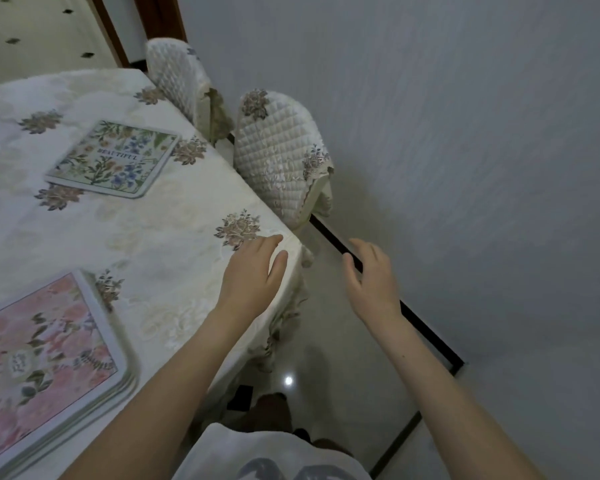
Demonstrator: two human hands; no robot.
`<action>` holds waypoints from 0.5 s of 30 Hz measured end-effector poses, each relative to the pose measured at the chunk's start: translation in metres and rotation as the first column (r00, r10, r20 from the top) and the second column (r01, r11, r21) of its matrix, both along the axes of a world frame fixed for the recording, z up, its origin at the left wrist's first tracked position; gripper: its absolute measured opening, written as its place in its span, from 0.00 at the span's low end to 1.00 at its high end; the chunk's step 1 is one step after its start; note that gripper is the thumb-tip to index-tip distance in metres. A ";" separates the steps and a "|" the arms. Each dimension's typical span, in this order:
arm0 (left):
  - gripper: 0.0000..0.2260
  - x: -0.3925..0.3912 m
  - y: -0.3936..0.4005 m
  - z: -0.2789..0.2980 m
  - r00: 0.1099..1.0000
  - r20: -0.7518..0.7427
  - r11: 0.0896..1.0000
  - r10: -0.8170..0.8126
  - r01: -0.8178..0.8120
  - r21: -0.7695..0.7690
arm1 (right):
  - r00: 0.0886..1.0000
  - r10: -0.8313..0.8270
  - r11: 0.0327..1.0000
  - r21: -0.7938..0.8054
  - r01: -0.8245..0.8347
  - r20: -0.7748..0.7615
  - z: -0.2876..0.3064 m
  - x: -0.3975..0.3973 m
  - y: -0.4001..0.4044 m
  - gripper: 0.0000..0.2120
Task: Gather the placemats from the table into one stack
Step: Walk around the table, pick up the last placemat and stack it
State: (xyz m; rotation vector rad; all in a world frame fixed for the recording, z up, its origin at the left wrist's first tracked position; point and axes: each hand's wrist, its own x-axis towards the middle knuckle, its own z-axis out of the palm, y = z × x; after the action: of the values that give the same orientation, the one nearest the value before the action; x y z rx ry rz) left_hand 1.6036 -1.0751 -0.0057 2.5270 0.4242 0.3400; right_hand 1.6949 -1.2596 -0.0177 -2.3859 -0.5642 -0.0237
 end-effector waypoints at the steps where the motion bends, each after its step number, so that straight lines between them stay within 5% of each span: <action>1: 0.16 0.009 0.000 0.002 1.000 -0.001 0.999 -0.020 0.020 0.037 | 1.000 0.014 1.000 -0.010 -0.014 0.018 0.000 0.008 0.000 0.20; 8: 0.21 0.069 0.011 -0.018 0.994 -0.060 0.971 -0.090 0.101 0.219 | 0.986 0.130 0.979 -0.171 -0.112 0.102 -0.021 0.070 0.020 0.19; 15: 0.21 0.140 0.046 -0.046 0.990 -0.141 0.982 -0.030 0.055 0.179 | 0.973 0.214 0.930 -0.323 -0.176 0.088 -0.040 0.151 0.056 0.19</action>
State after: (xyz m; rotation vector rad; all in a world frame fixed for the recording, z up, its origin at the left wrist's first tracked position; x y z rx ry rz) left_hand 1.7440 -1.0295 -0.0517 2.7454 0.4075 0.1966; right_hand 1.8461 -1.2032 -0.0581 -2.6355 -0.9226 0.0094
